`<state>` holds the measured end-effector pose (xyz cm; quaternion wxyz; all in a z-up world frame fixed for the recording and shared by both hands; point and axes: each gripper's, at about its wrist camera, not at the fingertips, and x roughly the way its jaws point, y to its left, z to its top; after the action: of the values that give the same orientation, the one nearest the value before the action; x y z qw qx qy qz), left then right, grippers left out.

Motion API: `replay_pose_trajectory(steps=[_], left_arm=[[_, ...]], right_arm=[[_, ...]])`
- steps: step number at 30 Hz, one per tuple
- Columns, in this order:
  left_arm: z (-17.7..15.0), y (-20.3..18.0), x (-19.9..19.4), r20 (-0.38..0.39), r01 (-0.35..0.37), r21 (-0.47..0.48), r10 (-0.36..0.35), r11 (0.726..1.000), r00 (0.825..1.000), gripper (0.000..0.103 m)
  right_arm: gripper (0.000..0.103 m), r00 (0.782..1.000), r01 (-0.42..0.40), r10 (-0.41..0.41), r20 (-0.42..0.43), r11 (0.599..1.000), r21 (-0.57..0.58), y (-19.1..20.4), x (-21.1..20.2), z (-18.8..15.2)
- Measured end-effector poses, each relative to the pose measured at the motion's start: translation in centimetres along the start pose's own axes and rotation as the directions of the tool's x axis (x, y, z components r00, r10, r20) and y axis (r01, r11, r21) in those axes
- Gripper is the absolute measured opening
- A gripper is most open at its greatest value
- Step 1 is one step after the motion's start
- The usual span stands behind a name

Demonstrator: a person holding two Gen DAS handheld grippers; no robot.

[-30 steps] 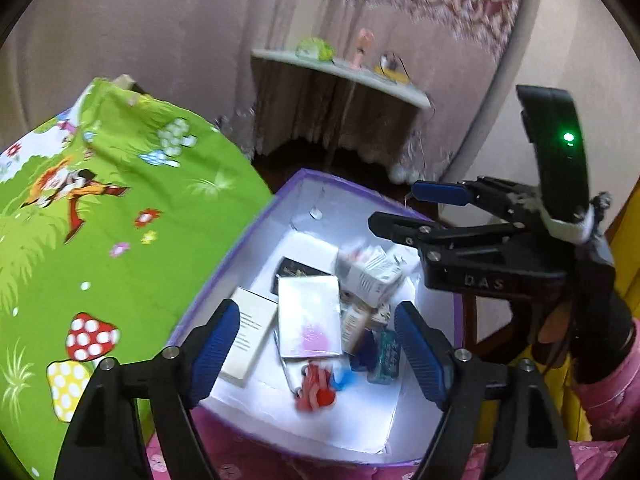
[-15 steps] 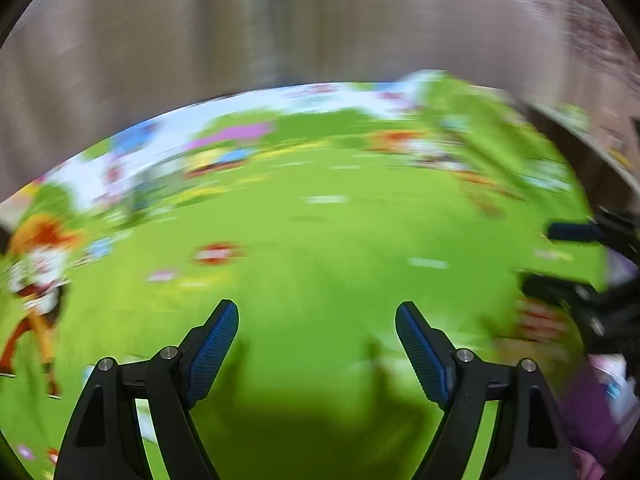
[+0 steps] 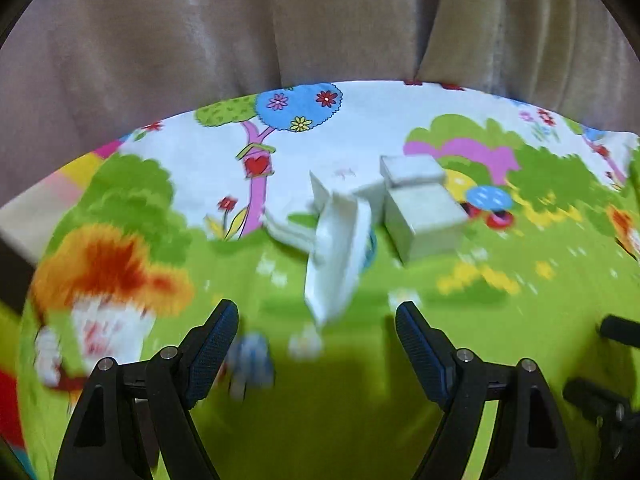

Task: Organize rigid objects
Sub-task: 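Grasp the white plastic piece with the left gripper while right grasps the small white cube box, then carry the white plastic piece and cube box over the bin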

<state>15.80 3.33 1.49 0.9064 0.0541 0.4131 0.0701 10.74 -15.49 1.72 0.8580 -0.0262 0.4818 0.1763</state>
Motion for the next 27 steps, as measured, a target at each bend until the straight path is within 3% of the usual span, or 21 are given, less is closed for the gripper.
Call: replay_pose_trajectory(steps=[4,5,6,8,11,16,17,18,19,27], left_arm=[[2.0,0.7,2.5,-0.027,0.015,0.011,-0.014,1.0,1.0,0.08],[2.0,1.4,2.5,-0.02,0.039,-0.009,-0.039,0.999,0.999,0.056],[1.9,2.3,2.4,-0.021,0.083,-0.042,-0.084,0.996,0.996,0.024],[1.0,4.0,1.8,-0.026,0.126,-0.085,-0.129,0.988,0.991,0.023],[-0.8,5.5,-0.1,0.001,0.12,-0.082,-0.121,0.989,0.993,0.013],[-4.0,7.1,-3.2,0.024,0.115,-0.125,-0.113,0.986,0.993,0.013],[-4.6,7.4,-3.7,0.024,0.117,-0.136,-0.115,0.984,0.993,0.013],[-5.0,7.6,-4.1,0.026,0.113,-0.139,-0.11,0.984,0.994,0.013],[-5.5,7.7,-4.6,0.029,0.106,-0.139,-0.103,0.985,0.994,0.013],[-9.8,8.0,-9.4,0.044,0.104,-0.145,-0.099,0.984,0.994,0.013]], right_arm=[[0.077,1.0,-0.014,0.014,-0.009,1.0,-0.017,0.5,2.2,2.3],[0.077,1.0,-0.017,0.017,-0.006,1.0,-0.026,1.0,2.7,3.1],[0.077,1.0,-0.029,0.029,-0.006,0.999,-0.034,1.5,3.4,3.9],[0.077,0.999,-0.045,0.044,-0.001,0.998,-0.048,2.6,4.3,5.0],[0.077,0.998,-0.056,0.057,0.009,0.995,-0.077,4.7,6.1,7.0],[0.077,1.0,-0.017,0.018,0.014,0.996,-0.089,8.0,9.0,10.2],[0.069,1.0,0.0,0.001,0.017,0.996,-0.091,8.4,9.4,10.6],[0.051,0.999,0.023,-0.02,0.025,0.995,-0.096,8.7,9.7,10.8],[0.05,0.997,0.066,-0.063,0.036,0.992,-0.104,9.0,9.6,10.7],[0.049,0.998,-0.042,0.051,0.046,0.984,-0.171,13.1,3.9,4.5]])
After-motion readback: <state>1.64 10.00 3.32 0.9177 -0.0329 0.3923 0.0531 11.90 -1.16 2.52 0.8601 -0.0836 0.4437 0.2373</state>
